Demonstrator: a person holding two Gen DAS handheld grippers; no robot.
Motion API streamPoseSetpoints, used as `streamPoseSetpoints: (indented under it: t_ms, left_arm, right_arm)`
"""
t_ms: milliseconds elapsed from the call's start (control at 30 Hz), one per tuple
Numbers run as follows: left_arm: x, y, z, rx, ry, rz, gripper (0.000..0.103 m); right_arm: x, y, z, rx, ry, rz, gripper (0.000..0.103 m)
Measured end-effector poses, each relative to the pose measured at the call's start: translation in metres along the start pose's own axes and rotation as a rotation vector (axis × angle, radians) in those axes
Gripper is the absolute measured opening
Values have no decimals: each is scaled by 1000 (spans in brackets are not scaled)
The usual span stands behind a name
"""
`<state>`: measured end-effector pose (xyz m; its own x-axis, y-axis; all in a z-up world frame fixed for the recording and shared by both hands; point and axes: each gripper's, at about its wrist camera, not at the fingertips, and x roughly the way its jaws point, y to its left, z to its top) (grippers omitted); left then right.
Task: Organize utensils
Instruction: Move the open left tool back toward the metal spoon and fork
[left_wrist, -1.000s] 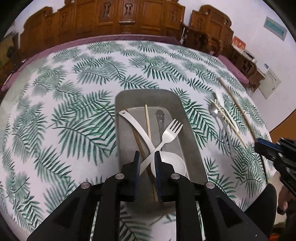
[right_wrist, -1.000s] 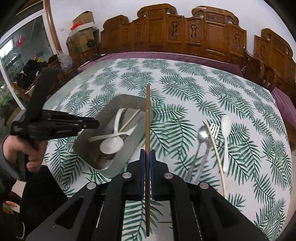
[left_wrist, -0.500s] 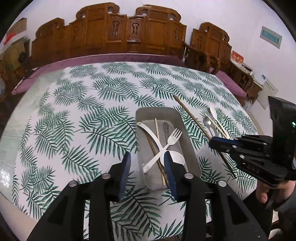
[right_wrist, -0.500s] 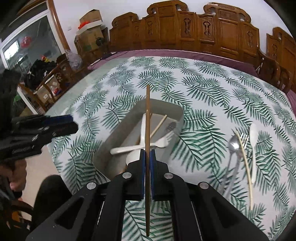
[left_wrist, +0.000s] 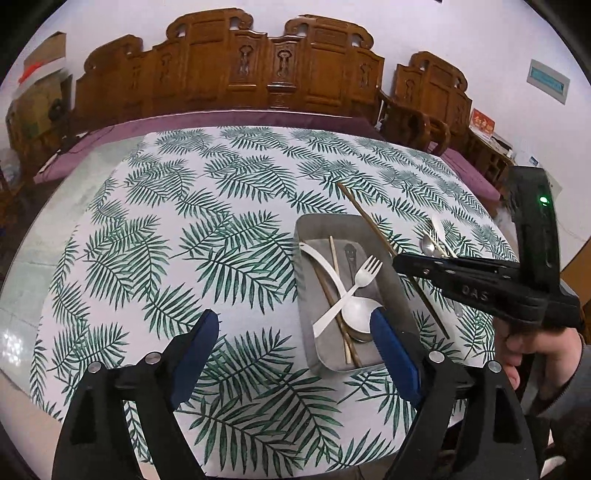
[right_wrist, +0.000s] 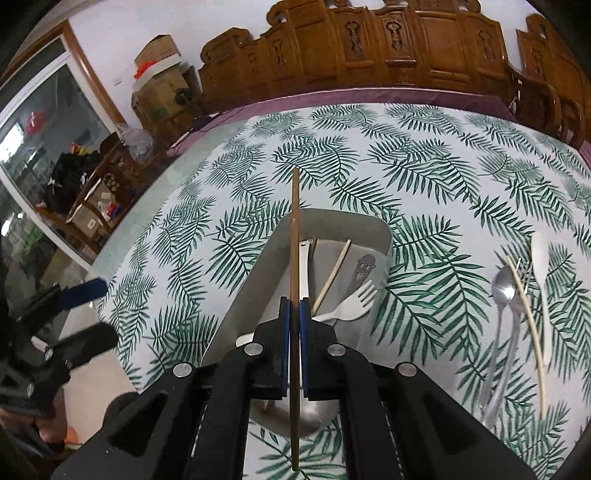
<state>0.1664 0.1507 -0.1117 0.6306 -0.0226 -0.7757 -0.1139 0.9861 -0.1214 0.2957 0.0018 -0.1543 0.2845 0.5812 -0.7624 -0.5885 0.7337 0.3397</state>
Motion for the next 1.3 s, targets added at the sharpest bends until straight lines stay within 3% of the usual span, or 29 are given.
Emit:
streamPoseSetpoints:
  t_ms: [367, 800, 1067, 1300]
  left_arm:
    - [5, 6, -4, -3, 11, 1, 80]
    - [7, 3, -5, 0, 15, 8, 80]
    - [7, -6, -2, 7, 7, 2, 80]
    - [15, -25, 1, 17, 2, -15, 80]
  right_arm:
    - [41, -4, -9, 39, 56, -46, 6]
    - [55, -4, -16, 48, 83, -73, 6]
    - [29, -15, -11, 26, 15, -31, 10]
    - [-22, -47, -21, -56, -49, -99, 10]
